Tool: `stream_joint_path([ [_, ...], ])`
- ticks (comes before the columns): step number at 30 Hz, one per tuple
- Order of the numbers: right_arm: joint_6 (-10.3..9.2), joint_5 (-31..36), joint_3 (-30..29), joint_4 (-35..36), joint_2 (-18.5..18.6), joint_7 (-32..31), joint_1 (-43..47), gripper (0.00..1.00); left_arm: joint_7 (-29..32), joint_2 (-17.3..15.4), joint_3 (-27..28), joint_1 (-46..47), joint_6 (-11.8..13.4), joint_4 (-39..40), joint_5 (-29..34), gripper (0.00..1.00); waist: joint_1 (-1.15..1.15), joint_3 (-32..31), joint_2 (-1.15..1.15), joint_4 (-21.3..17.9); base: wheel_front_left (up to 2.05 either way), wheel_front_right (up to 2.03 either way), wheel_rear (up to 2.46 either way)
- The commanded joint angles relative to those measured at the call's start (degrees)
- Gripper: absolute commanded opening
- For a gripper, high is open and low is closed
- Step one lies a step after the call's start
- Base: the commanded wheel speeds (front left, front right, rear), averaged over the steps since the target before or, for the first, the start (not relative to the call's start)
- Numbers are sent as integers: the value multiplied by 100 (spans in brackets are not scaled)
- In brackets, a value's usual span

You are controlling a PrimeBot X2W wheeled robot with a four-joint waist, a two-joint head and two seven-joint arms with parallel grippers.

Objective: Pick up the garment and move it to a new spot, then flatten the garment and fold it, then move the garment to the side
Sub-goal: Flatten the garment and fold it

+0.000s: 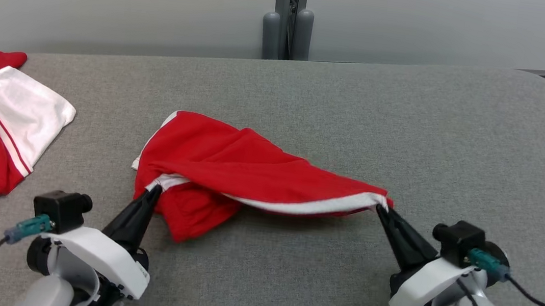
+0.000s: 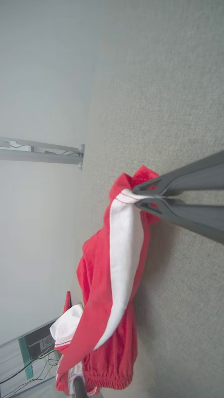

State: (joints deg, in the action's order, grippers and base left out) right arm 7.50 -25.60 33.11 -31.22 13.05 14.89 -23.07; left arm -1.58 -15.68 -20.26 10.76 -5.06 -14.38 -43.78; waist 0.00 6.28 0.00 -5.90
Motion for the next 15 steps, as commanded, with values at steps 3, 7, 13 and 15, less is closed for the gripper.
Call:
stream_joint_path([
  [3,-1,-353,-39,379,184,-109,-131,0,228,-275,26,134,-53,386,-5,0,0,-83,0,-50,0,0,0],
  [7,-2,-848,-139,1037,500,-418,-287,0,772,-669,92,243,-107,1083,-250,0,0,-199,0,-100,0,0,0],
  [13,-2,-1221,-469,1935,866,-954,-561,0,1632,-1086,263,587,-106,1986,-789,0,0,-344,0,-159,0,0,0],
  [15,-1,-1320,-661,2196,920,-1150,-651,0,1855,-1172,326,786,-51,2203,-901,0,0,-363,0,-176,0,0,0],
])
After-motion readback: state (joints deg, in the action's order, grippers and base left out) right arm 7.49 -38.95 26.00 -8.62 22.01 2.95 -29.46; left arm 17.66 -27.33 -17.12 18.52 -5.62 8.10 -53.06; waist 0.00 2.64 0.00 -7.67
